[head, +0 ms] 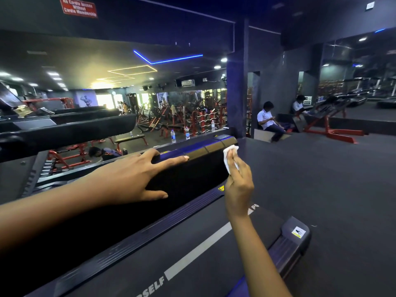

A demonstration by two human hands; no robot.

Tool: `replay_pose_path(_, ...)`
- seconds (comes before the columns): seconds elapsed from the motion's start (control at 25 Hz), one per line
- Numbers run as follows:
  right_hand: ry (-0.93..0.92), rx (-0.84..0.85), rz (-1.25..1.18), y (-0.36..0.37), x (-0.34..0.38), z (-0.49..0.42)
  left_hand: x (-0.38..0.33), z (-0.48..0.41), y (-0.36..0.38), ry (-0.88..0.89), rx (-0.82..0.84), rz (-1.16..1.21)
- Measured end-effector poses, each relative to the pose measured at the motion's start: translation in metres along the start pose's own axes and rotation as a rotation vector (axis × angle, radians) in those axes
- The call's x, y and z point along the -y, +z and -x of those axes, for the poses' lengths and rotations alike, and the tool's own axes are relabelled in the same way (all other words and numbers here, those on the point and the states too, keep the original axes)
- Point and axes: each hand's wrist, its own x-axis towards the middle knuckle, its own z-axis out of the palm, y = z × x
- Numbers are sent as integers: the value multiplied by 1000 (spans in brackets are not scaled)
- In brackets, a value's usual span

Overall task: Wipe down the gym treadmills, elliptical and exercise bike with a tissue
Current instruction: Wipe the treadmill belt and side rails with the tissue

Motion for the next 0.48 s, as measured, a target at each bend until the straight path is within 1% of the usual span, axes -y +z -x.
replay_pose_path(0.12,85,5,-22,-2,11,38,-1,0,0,-2,-5,-3)
replay_pose_path(0.24,92,42,-48,-15,33,68,-1,1,0,-15,-9,14)
replay_pose_path(0.32,89,31,-82,-24,35,60,0,1,1,-18,-11,12)
replay_pose_path(0.4,178,-32,-76,-22,24,32,1,1,1,-20,-6,18)
replay_pose_path(0.48,277,-40,-63,-14,16,6,2,0,2,-25,-5,6)
